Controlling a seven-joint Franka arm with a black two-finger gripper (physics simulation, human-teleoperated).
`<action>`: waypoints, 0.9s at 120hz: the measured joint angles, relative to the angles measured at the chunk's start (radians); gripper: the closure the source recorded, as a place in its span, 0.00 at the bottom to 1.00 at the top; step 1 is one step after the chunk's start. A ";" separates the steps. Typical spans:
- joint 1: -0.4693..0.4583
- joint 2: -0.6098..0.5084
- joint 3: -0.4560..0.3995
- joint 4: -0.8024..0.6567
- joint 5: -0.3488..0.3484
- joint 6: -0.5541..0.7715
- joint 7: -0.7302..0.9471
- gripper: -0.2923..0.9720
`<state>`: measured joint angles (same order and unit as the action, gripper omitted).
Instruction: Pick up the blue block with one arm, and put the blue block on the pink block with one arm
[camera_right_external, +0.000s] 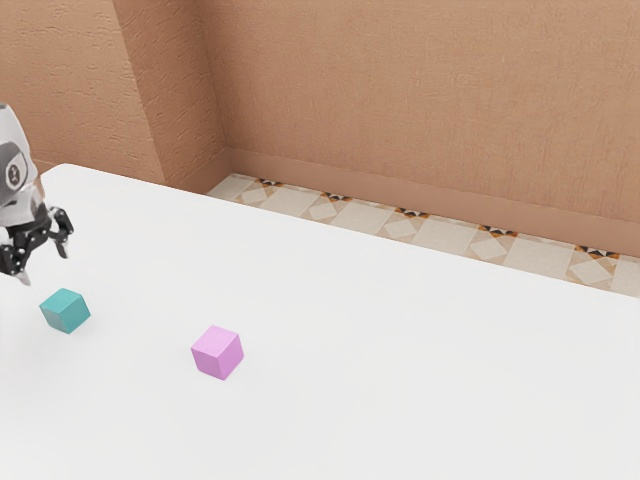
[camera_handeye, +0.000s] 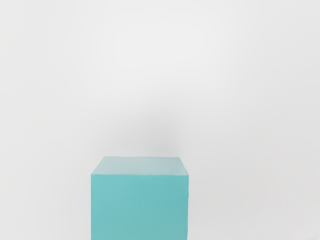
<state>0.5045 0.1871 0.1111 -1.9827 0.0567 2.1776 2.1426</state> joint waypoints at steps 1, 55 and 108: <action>0.002 0.001 0.000 0.000 -0.002 0.001 0.006 0.23; 0.039 0.121 -0.008 -0.003 -0.082 0.060 0.233 0.23; 0.059 0.127 -0.008 0.031 -0.124 0.068 0.335 0.23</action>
<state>0.5638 0.3138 0.1028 -1.9521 -0.0674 2.2455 2.4772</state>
